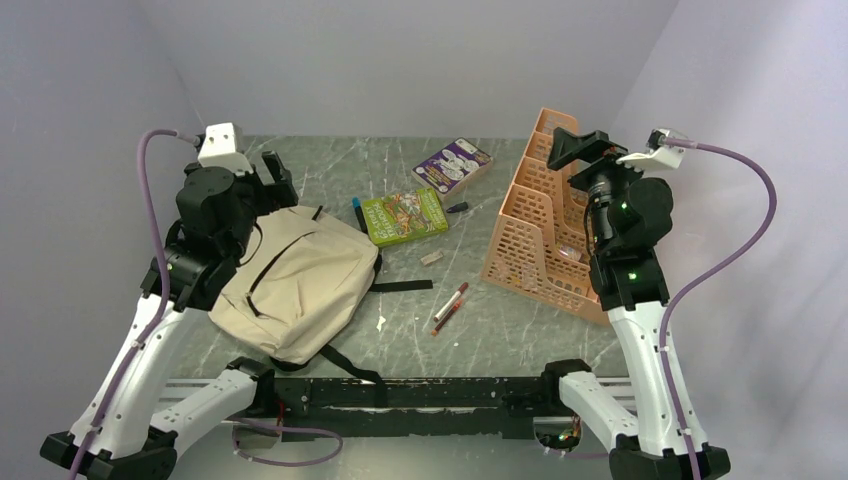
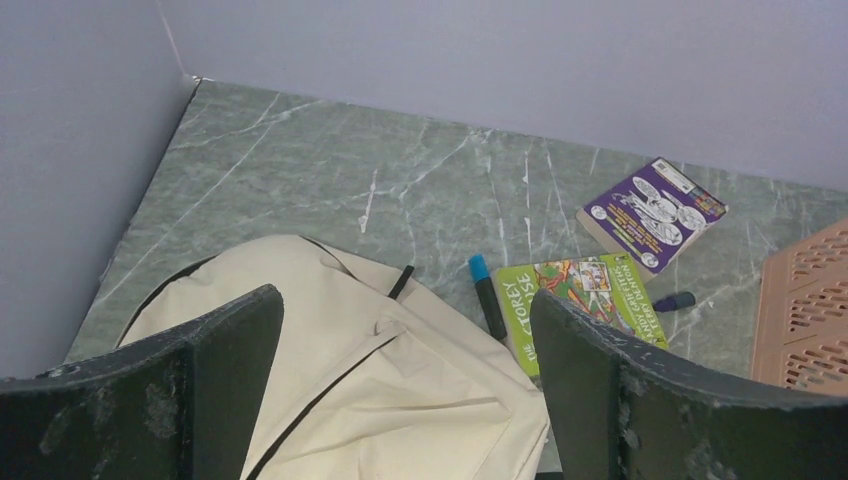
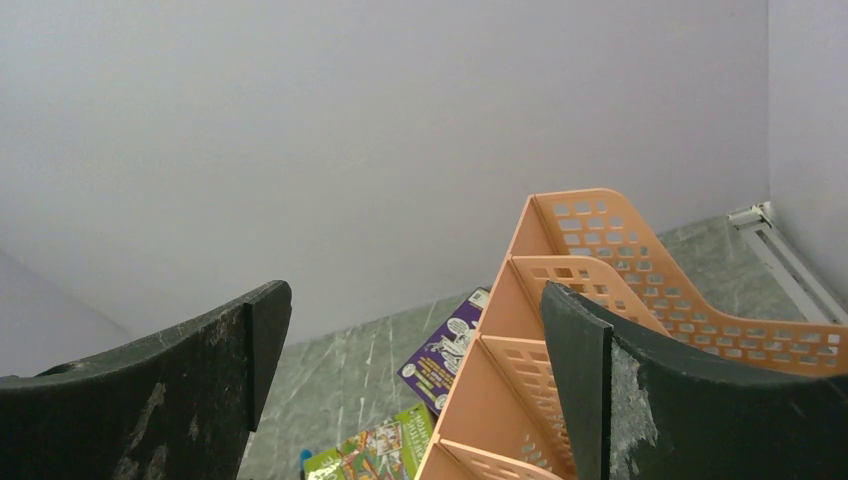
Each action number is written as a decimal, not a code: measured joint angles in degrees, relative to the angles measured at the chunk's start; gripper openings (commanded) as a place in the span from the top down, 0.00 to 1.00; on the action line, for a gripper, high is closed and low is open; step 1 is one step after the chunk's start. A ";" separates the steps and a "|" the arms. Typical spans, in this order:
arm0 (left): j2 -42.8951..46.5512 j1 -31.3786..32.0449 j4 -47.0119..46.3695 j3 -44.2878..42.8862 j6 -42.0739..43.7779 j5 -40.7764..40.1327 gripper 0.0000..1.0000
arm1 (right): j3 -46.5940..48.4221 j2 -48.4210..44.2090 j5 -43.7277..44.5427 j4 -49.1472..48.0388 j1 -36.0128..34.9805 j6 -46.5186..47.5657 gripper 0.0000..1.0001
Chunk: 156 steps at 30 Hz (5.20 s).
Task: Pack the student bag
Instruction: Adjust the student bag at the center of the board.
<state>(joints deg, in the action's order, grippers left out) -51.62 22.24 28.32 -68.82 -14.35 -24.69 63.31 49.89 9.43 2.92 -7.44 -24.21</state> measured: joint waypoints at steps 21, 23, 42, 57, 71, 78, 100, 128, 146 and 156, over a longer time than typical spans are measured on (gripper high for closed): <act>-3.02 0.11 3.93 0.04 -7.69 -5.40 0.03 | 8.79 11.76 -19.74 -0.02 -0.87 0.11 0.02; -3.23 0.11 5.95 0.15 -9.11 -7.54 0.03 | 10.16 14.97 -21.55 1.88 -3.45 0.81 0.02; 0.11 0.11 10.86 0.98 -8.76 -19.12 0.03 | 10.40 37.40 -1.25 11.32 -44.92 -18.47 0.06; -0.02 0.11 10.49 3.15 -5.73 -16.17 0.03 | 9.42 53.70 3.76 16.70 -56.19 -44.65 0.05; -2.93 0.11 10.60 3.67 -4.46 -9.66 0.04 | 13.31 64.00 -0.31 12.17 -56.17 -47.04 0.22; -2.97 0.11 11.30 3.78 -4.07 -9.66 0.04 | 14.47 66.16 -1.25 10.56 -56.00 -43.93 0.74; -0.52 0.11 13.79 1.49 -1.25 -17.64 0.04 | 41.64 67.38 -10.25 17.38 -49.90 -8.61 1.00; -11.78 -9.97 13.44 0.55 -3.32 -6.03 0.04 | 50.12 75.52 -30.73 33.20 -25.16 12.90 0.87; -32.74 -27.93 3.41 0.66 -8.92 18.40 0.10 | 26.91 65.68 -24.11 21.99 -20.44 8.24 0.28; -38.42 -27.54 -2.23 0.59 -7.50 19.63 0.08 | 17.97 45.77 -20.02 13.57 -20.55 3.76 0.24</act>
<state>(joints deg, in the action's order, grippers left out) -90.04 -5.30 26.09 -68.23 -21.85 -5.06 81.28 95.66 -10.59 16.49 -27.99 -20.45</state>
